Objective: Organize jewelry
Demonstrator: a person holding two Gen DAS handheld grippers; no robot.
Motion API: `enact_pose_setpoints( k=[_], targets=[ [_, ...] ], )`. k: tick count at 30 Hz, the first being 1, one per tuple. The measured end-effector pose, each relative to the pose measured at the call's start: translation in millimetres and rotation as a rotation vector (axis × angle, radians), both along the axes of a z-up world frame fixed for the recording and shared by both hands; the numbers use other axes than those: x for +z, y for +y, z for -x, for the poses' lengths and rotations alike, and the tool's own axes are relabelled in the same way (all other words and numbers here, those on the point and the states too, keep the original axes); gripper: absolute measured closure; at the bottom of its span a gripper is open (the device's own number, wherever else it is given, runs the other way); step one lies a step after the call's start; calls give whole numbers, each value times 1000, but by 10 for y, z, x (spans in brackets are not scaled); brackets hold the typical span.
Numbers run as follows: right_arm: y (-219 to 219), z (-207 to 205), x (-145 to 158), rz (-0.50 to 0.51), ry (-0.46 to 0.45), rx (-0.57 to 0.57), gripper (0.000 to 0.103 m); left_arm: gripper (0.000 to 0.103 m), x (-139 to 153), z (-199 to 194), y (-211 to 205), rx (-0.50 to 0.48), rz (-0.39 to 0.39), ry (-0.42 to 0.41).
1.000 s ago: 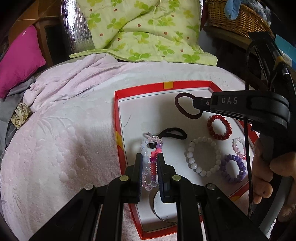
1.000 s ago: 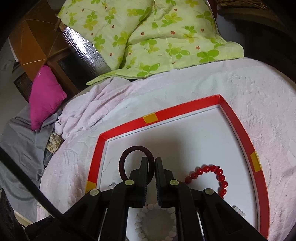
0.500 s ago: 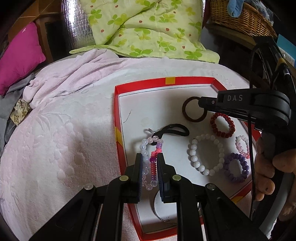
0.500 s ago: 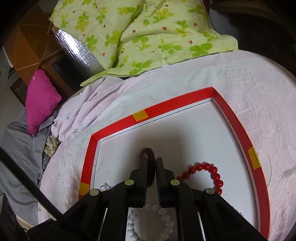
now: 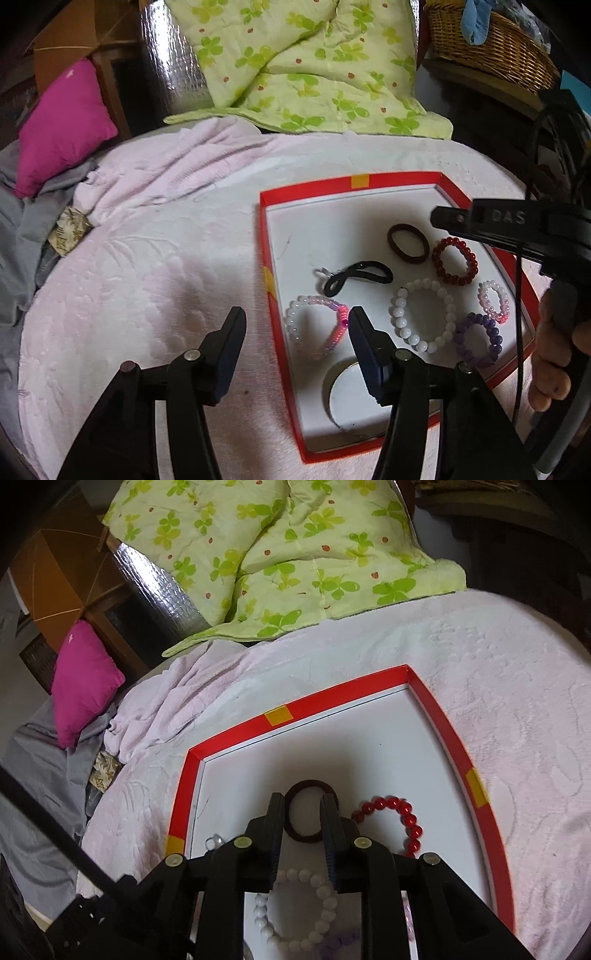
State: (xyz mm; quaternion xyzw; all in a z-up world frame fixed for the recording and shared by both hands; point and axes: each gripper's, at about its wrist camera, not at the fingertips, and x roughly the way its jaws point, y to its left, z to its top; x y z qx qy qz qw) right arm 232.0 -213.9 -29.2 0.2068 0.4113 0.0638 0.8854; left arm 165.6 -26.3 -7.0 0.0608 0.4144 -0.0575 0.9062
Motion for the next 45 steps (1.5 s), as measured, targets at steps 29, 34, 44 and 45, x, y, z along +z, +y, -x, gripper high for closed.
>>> enact_pose_setpoints(
  k=[29, 34, 44, 45],
  targets=[
    [61, 2188, 651, 330, -249, -70, 46, 20, 733, 1409, 424, 130, 11, -222],
    [113, 2331, 653, 337, -286, -54, 38, 19, 658, 1439, 490, 157, 4, -224],
    [334, 2123, 490, 354, -245, 16, 38, 19, 495, 1331, 508, 165, -31, -197],
    [343, 2114, 481, 356, -242, 18, 38, 19, 477, 1324, 501, 162, -36, -195]
  ],
)
